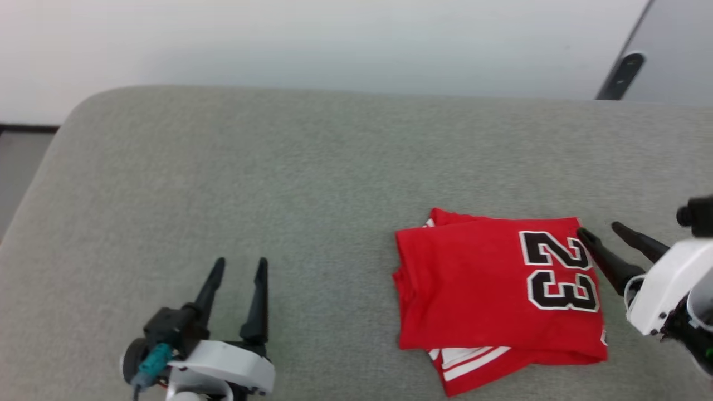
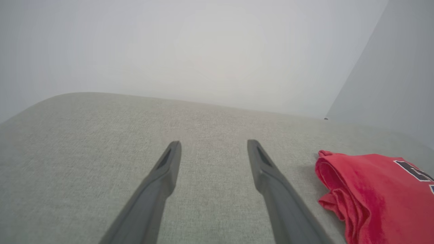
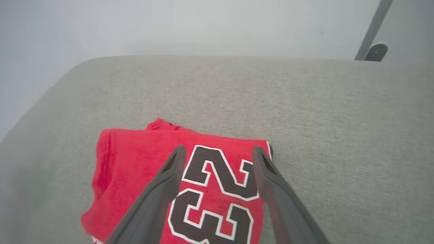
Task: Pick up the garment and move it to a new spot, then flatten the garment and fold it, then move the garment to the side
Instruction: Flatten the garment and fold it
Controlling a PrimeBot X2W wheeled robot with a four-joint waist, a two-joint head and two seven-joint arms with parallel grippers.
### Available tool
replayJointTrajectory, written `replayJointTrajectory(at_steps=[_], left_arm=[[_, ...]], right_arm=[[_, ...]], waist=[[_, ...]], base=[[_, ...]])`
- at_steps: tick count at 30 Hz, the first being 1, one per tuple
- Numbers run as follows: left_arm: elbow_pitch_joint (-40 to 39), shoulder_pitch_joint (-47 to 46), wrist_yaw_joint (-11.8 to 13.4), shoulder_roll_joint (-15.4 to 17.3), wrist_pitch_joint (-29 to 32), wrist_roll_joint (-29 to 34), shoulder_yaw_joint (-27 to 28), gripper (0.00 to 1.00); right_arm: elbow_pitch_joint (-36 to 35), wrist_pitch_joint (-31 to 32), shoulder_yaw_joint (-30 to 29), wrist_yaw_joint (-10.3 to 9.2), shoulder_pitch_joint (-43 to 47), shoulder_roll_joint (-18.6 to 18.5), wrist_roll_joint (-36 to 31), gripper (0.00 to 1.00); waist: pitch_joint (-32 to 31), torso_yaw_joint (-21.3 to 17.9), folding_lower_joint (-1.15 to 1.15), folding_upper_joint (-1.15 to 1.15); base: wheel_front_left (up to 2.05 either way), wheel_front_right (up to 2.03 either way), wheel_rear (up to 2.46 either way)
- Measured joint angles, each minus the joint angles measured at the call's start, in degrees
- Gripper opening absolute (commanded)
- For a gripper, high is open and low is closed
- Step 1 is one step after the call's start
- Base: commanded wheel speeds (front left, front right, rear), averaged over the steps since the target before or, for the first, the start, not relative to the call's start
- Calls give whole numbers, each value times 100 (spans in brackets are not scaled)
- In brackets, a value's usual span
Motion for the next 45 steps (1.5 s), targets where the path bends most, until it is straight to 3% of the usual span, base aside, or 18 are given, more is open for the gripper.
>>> replayJointTrajectory(at_steps=[8, 15, 21, 32, 45], left_arm=[[232, -19, -34, 143, 0, 23, 409, 100], [201, 260, -37, 137, 0, 132, 490, 100], [-25, 847, -16, 68, 0, 196, 508, 100], [-622, 1809, 129, 16, 0, 191, 605, 100], [-1171, 2269, 269, -4, 0, 198, 502, 100]], right_arm=[[637, -2035, 21, 0, 502, 297, -708, 100], [755, -2783, -214, 0, 1006, 516, -743, 100], [443, -2863, -480, 0, 1504, 513, -879, 100], [-489, -2463, -996, 0, 2214, 742, -1214, 100], [-1080, -2081, -1458, 0, 2698, 1033, -1428, 100]], waist=[[-238, -344, 0, 0], [-436, -468, 0, 0], [-589, -518, 0, 0], [-768, -529, 0, 0], [-805, -510, 0, 0]], base=[[0, 0, 0], [0, 0, 0], [0, 0, 0], [0, 0, 0], [0, 0, 0]])
